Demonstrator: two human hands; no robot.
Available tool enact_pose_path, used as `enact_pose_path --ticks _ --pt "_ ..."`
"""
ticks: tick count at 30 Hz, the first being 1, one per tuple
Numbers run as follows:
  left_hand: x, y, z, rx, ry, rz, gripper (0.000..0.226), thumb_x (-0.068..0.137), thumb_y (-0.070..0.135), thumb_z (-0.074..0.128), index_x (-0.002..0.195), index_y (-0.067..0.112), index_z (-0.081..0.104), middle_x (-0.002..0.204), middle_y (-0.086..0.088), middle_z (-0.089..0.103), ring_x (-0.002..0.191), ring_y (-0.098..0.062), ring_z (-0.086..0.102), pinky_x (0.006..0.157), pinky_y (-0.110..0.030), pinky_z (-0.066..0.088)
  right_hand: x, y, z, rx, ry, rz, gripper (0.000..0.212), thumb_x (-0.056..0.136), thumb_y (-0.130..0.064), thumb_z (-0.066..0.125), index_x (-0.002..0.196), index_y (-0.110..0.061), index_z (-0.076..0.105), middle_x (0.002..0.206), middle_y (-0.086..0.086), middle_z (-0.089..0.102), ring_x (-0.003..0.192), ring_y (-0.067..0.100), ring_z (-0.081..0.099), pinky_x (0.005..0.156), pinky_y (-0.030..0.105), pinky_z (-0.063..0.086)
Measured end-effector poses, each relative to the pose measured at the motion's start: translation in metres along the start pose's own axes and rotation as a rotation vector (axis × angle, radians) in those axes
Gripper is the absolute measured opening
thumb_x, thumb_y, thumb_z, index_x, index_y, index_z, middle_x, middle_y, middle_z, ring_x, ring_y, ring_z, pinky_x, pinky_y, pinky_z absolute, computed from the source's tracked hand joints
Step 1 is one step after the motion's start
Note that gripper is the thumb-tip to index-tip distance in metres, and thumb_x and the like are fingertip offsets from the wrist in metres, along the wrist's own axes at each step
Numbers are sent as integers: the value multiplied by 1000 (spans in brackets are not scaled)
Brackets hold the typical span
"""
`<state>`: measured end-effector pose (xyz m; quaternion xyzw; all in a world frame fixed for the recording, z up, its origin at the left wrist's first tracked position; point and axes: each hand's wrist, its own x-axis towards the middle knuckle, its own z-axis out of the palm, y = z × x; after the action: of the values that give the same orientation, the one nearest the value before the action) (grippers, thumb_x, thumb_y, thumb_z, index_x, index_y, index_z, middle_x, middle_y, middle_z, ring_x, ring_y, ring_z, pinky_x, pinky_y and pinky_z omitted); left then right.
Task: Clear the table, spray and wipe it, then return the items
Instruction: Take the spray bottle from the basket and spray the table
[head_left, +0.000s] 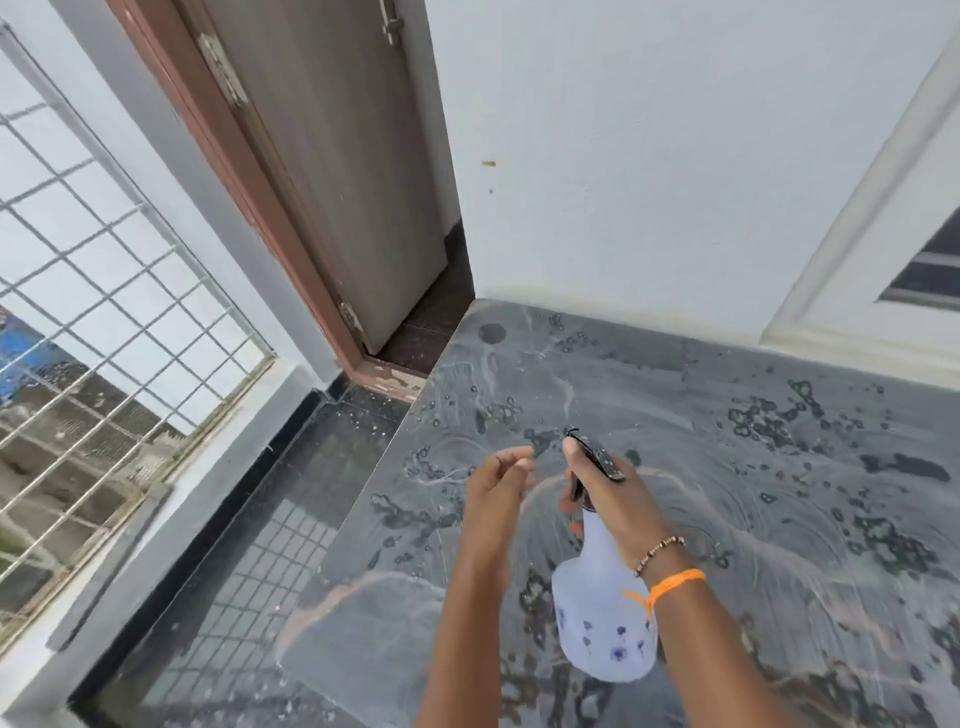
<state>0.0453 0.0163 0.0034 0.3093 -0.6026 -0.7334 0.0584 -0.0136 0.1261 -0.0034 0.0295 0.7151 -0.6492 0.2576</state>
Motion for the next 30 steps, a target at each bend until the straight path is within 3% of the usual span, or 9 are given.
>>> enact_pose_path --ticks 3,6,10,12,15,21,24,27,30 --pt "28 8 -22 57 -53 -22 14 91 19 52 93 25 65 87 6 59 75 -4 57 76 -22 45 13 -3 26 -13 108 22 46 84 -48 59 59 -10 54 59 12 56 61 26 60 42 23 46" --pt "53 13 -41 101 -84 -41 14 92 21 52 95 25 65 88 6 59 71 1 56 58 -10 43 25 -3 47 31 202 58 50 84 -47 61 53 -8 54 49 11 55 46 26 55 44 26 44" --pt "72 13 -51 142 -118 -84 14 92 18 52 95 24 65 88 5 57 76 -5 53 64 -19 41 29 0 55 180 263 117 45 83 -41 64 56 -6 56 44 7 55 37 21 55 37 22 44" --pt "77 9 -51 187 -161 -118 13 92 19 52 96 24 64 91 7 59 80 -5 54 67 -19 40 27 2 50 272 288 153 35 83 -35 66 63 -8 59 52 6 60 43 17 61 39 24 50" --pt "79 0 -48 250 -247 -157 12 93 23 51 94 28 62 104 9 59 97 -7 54 74 -20 39 22 6 40 348 330 155 28 85 -32 64 69 -9 60 64 12 61 65 25 61 42 26 53" --pt "79 -14 -29 301 -346 -198 14 95 22 50 102 21 61 108 7 57 92 -1 51 73 -20 39 20 15 11 410 520 226 37 81 -40 66 63 -9 54 56 9 51 44 19 51 42 25 50" --pt "77 -22 -19 332 -392 -230 13 94 24 49 101 25 61 110 8 56 102 -9 51 85 -26 39 11 22 -10 483 487 258 32 81 -36 67 66 -9 58 59 9 55 54 20 56 47 29 54" --pt "73 -26 -8 380 -467 -250 10 96 26 47 94 28 57 103 12 52 99 -8 46 83 -26 35 3 24 -27 534 480 206 27 84 -28 65 70 -6 60 65 12 58 68 24 56 51 33 57" --pt "73 -31 1 427 -488 -257 10 96 30 47 94 29 57 108 10 49 102 -9 44 87 -28 33 2 17 -35 516 548 194 34 86 -33 61 64 -8 53 61 10 51 61 22 50 48 27 53"
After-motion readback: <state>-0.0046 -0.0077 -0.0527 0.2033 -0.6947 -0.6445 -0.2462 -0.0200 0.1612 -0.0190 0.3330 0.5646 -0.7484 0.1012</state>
